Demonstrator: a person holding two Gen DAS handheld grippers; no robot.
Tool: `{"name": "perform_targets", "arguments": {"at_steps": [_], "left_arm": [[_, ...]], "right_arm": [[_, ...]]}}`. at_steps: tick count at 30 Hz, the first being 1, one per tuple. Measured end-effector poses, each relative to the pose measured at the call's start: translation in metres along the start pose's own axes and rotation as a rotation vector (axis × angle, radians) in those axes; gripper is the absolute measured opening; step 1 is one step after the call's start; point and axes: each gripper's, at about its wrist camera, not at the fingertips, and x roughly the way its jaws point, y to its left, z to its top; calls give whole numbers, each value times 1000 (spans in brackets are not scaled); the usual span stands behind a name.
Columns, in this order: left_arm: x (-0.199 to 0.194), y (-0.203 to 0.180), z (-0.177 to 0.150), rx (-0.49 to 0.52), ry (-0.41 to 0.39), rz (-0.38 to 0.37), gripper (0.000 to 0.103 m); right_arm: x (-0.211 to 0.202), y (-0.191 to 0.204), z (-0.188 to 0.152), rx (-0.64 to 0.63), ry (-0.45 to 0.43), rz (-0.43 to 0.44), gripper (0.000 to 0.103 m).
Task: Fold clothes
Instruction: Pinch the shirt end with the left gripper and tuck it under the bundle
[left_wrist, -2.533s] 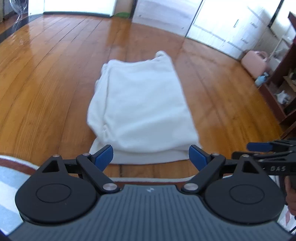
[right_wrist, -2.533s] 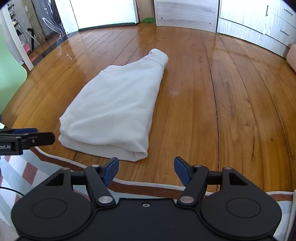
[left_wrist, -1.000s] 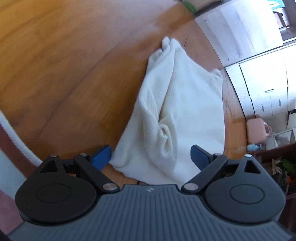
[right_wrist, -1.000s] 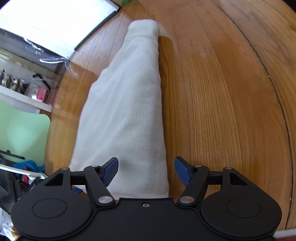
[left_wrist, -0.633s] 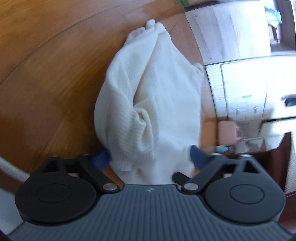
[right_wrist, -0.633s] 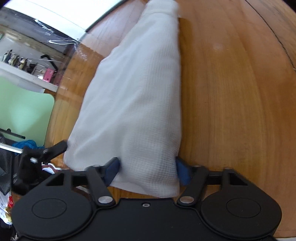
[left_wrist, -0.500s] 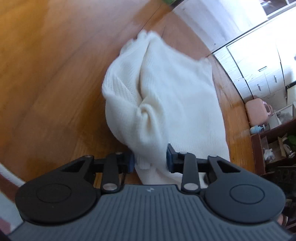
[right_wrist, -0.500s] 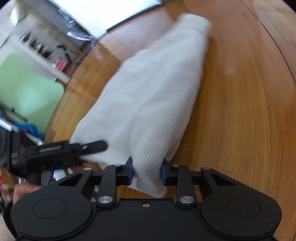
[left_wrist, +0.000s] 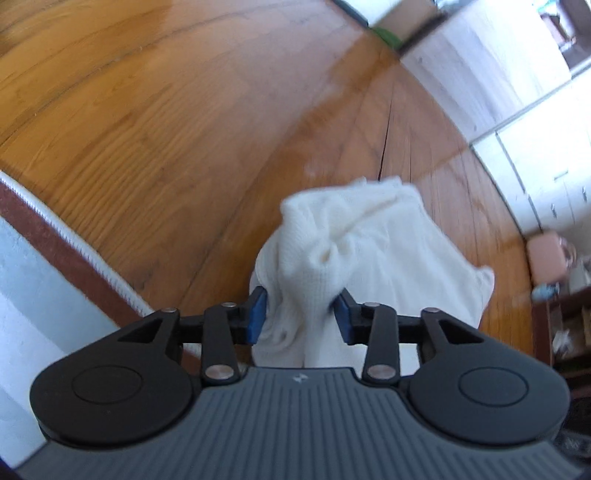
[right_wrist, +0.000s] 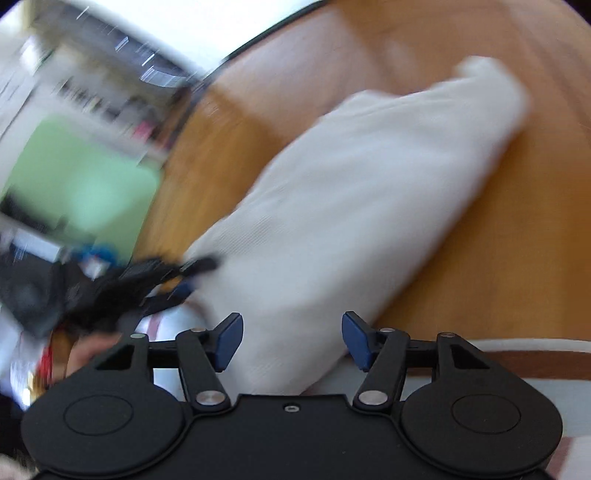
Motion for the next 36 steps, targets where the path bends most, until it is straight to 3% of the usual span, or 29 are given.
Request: {"name": "perform_targets", "arguments": {"at_steps": [4, 6, 8, 10, 13, 14, 15, 20, 22, 25, 28, 33, 35, 36], "left_arm": [[-1, 6, 1, -16, -81, -53, 72], [1, 12, 1, -48, -93, -88, 76], [5, 12, -1, -27, -81, -66, 76], [1, 6, -2, 53, -81, 34, 76], [-19, -18, -7, 289, -171, 271, 76], [-25, -24, -7, 346, -192, 320, 76], [-26, -25, -4, 345, -188, 317, 76], [-36, 8, 9, 105, -24, 129, 76], [-44, 7, 11, 113, -25, 154, 75], [-60, -5, 17, 207, -85, 168, 76], [-54, 10, 22, 104, 5, 49, 76], [-30, 28, 18, 9, 244, -102, 76], [-30, 33, 16, -36, 268, -171, 78], [-31, 32, 16, -34, 251, -148, 79]], "right_arm": [[-9, -45, 17, 165, -72, -38, 68], [-8, -63, 24, 234, -94, 24, 68], [-4, -75, 32, 268, -101, 57, 69], [-2, -77, 39, 251, -121, 34, 69], [3, -83, 51, 244, -138, 14, 70], [3, -87, 54, 249, -134, 8, 70], [1, -89, 57, 249, -129, -2, 70], [2, -95, 57, 207, -93, -40, 70], [3, -92, 57, 190, -88, -44, 70], [2, -87, 60, 175, -91, -49, 70], [5, -84, 64, 176, -102, -42, 70], [22, -81, 69, 214, -100, -20, 70], [24, -81, 66, 219, -100, -21, 70], [24, -81, 64, 223, -98, -21, 70]]}}
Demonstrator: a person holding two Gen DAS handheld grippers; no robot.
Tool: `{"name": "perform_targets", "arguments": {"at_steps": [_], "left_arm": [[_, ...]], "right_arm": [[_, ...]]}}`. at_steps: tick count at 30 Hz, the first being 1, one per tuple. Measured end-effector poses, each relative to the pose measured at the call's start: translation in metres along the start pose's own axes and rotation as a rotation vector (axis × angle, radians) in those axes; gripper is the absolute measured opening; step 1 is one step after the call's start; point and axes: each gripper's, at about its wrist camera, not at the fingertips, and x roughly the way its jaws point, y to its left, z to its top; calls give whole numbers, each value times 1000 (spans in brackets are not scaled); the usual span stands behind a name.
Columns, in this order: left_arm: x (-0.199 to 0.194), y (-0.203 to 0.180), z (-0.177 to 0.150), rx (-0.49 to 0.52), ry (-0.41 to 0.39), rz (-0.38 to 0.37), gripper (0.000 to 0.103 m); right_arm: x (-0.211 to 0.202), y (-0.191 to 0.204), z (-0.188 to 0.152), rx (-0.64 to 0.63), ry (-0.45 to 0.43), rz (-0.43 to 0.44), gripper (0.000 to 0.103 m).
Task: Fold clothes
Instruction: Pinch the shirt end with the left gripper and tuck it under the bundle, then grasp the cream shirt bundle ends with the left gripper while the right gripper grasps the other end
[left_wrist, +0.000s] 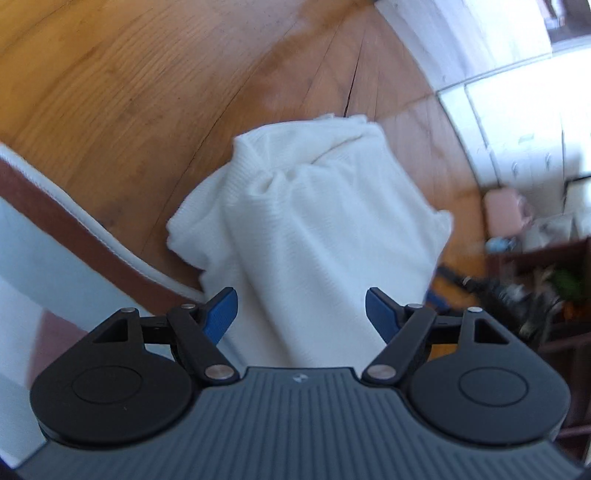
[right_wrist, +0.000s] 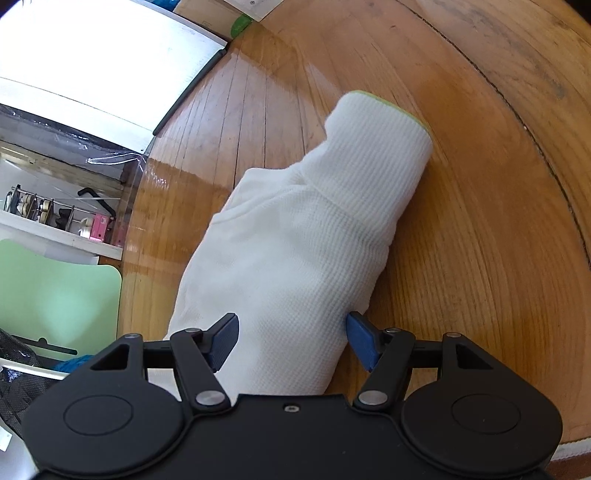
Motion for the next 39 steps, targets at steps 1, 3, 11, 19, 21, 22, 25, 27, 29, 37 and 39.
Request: {"name": "perform_targets", "arguments": {"at_steps": [1, 3, 11, 19, 21, 22, 25, 27, 29, 37, 39], "left_arm": [[1, -2, 1, 21, -11, 60, 81], [-1, -7, -1, 81, -46, 223, 81], [26, -8, -2, 125, -175, 141, 81], [41, -21, 2, 218, -305, 173, 40], [32, -39, -7, 312, -341, 186, 37], [24, -50, -12, 366, -357, 176, 37], [4, -73, -14, 362, -301, 38, 37], [-5, -76, -16, 327, -261, -47, 37], [-10, -72, -23, 293, -226, -79, 37], [11, -74, -29, 277, -79, 85, 38], [25, -68, -29, 258, -48, 125, 39]], "right_arm": [[0, -1, -2, 6, 6, 1, 70], [2, -3, -4, 10, 14, -3, 70], [18, -13, 2, 20, 6, -23, 70], [43, -5, 13, 10, -72, -10, 36], [37, 24, 1, -200, -114, -109, 28], [32, 40, -8, -311, -140, -151, 26], [8, 82, -37, -508, -226, -195, 26], [-10, 100, -52, -557, -255, -181, 25], [-29, 110, -62, -580, -269, -181, 25], [-79, 93, -73, -455, -212, -299, 33], [-70, 69, -74, -388, -182, -342, 53]]}}
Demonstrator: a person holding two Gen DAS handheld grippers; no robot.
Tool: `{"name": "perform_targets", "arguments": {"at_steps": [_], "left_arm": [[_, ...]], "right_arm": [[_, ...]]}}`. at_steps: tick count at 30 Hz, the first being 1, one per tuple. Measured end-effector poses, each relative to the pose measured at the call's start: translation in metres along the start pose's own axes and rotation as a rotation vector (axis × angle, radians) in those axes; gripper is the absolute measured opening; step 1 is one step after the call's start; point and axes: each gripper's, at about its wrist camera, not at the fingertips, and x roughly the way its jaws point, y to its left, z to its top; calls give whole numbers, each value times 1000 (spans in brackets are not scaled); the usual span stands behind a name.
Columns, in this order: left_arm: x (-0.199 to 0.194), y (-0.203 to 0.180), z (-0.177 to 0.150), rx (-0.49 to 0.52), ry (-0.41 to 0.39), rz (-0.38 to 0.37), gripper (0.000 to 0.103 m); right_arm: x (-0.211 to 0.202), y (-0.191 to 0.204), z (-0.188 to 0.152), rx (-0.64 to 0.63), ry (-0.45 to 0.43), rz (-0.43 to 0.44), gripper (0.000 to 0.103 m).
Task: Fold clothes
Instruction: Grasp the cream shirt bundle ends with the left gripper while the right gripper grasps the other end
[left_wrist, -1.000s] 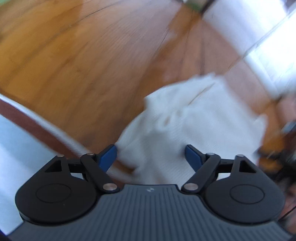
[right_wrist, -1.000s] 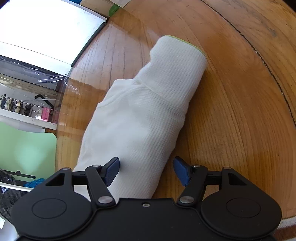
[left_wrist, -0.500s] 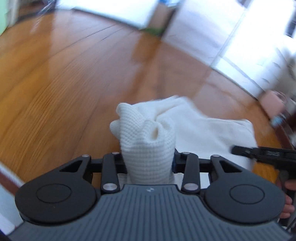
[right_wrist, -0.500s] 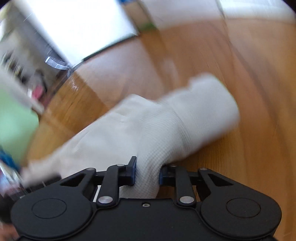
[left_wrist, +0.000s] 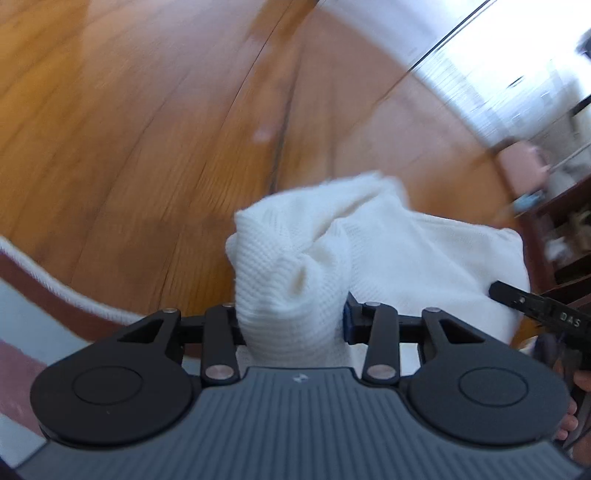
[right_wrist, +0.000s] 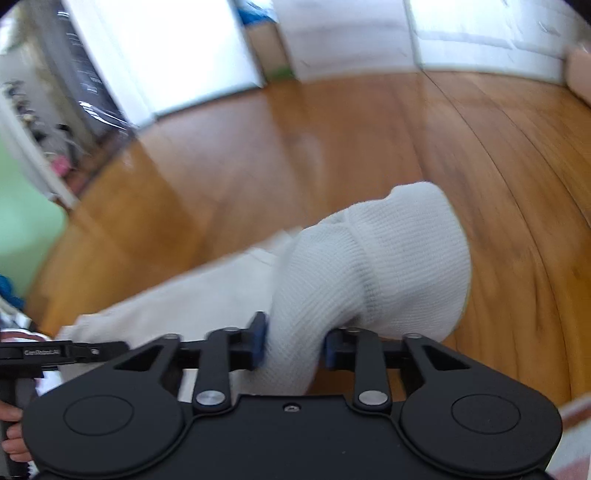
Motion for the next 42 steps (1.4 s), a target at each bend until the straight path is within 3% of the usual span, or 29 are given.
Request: {"name": "perform_targets", "arguments": {"at_steps": [3, 7, 9, 11, 12, 13, 14, 15, 16, 18, 20, 23, 26, 28, 31, 33, 35, 38, 42], "left_arm": [[12, 2, -1, -36, 25, 21, 45], [5, 15, -5, -103, -4, -2, 58], [12, 25, -6, -116, -32, -42, 61], [26, 35, -5, -184, -52, -113, 59], [31, 38, -5, -219, -60, -138, 57], [36, 33, -1, -211, -63, -135, 36], [42, 18, 4, -162, -67, -113, 28], [40, 8, 4, -104, -75, -82, 27], [37, -3, 4, -49, -87, -59, 24], [21, -25, 0, 58, -123, -57, 22], [5, -44, -3, 144, -152, -84, 21], [1, -56, -5, 160, -140, -133, 21], [12, -61, -1, 147, -100, -138, 21], [12, -59, 1, 136, -93, -117, 22], [10, -47, 3, 102, -51, -114, 24], [13, -40, 2, 86, -20, -111, 29], [17, -34, 0, 71, 9, -111, 41], [22, -29, -3, 45, 31, -113, 52], [34, -32, -3, 83, 23, -37, 65]], "right_arm": [[32, -31, -14, 177, 72, -48, 59], [38, -52, -22, 343, 49, 50, 71], [46, -57, -22, 360, 52, 86, 82], [63, -56, -18, 323, 62, 113, 103], [67, -51, -15, 295, 44, 109, 103], [71, -42, -13, 264, 49, 71, 103], [75, -32, -11, 232, 54, 32, 100], [77, -23, -9, 190, 55, -3, 91], [74, -15, -10, 118, 43, -25, 61], [68, 2, -13, -56, 12, -44, 38], [49, 16, -19, -208, -54, -55, 29], [30, 29, -29, -359, -77, -103, 31], [35, 25, -26, -401, 31, -164, 37], [36, 15, -19, -349, 71, -132, 41], [31, -5, -9, -164, 102, -81, 54], [29, -21, -13, -46, 124, -47, 59], [30, -30, -19, 10, 142, -44, 73], [25, -45, -25, 39, 137, -33, 78], [25, -56, -28, 161, 156, 23, 78]]}}
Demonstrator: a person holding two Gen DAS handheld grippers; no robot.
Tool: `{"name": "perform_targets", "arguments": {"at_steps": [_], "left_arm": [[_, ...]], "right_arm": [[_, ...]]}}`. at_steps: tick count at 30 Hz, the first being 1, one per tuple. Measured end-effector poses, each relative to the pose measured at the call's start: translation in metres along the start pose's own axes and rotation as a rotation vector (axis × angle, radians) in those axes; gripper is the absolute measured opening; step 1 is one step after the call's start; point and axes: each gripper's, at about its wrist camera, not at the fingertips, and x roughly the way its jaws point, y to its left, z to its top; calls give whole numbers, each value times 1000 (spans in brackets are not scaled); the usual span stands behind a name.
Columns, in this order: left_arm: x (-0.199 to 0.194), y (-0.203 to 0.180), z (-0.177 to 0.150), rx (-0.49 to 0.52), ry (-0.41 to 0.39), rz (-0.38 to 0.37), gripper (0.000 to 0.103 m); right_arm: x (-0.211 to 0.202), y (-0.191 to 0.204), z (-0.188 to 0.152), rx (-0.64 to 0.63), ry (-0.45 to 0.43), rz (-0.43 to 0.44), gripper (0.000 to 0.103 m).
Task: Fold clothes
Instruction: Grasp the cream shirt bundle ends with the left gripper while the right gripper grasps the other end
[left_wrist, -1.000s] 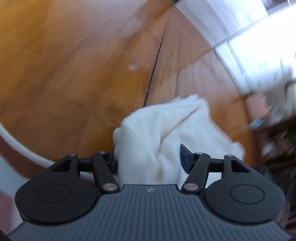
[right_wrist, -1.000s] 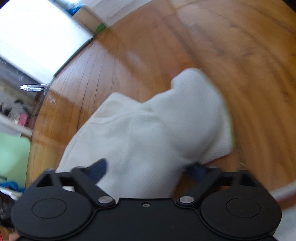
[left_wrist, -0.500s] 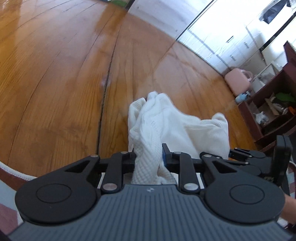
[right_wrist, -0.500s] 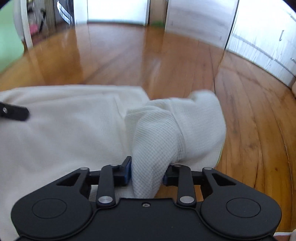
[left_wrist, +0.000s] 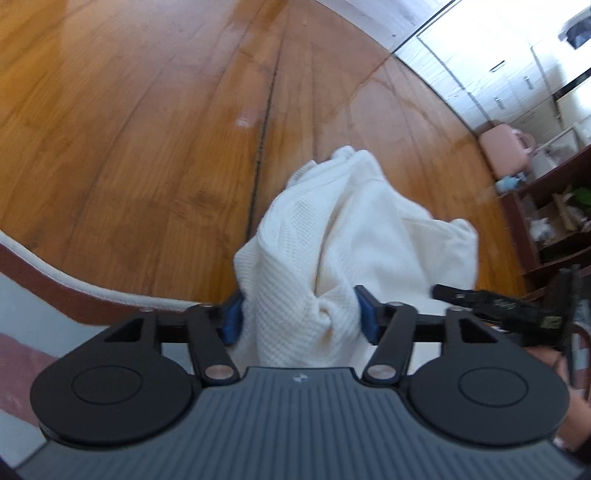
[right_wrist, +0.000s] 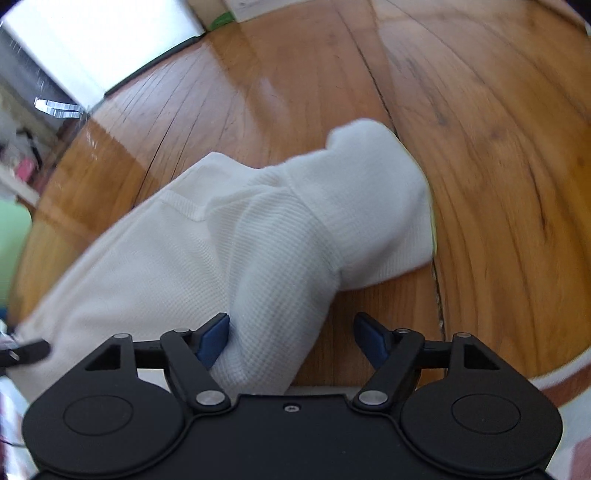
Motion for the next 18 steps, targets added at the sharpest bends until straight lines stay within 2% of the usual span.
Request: {"name": "perform_targets", "arguments": {"at_steps": [5, 6, 7, 9, 10, 11, 16, 18], "left_arm": [[20, -10, -7, 99, -5, 84, 66], [22, -12, -9, 114, -22, 95, 66], [23, -13, -10, 128, -39, 100, 66], [26, -14, -12, 149, -55, 86, 59], [24, -15, -12, 159, -61, 71, 35], [21, -17, -13, 174, -73, 60, 31], [-5, -44, -17, 283, -187, 46, 27], [-11, -55, -20, 335, -214, 63, 27]], "right_arm": [[4, -5, 3, -21, -27, 22, 78], [5, -4, 3, -39, -38, 32, 69], [6, -2, 4, -57, -47, 49, 48], [7, 5, 5, -106, -70, 65, 27], [6, 12, 5, -146, -99, 53, 24], [0, 20, 3, -191, -130, 42, 23], [-45, 47, -3, -249, -262, 70, 21], [-70, 56, -8, -282, -308, 67, 21]]}}
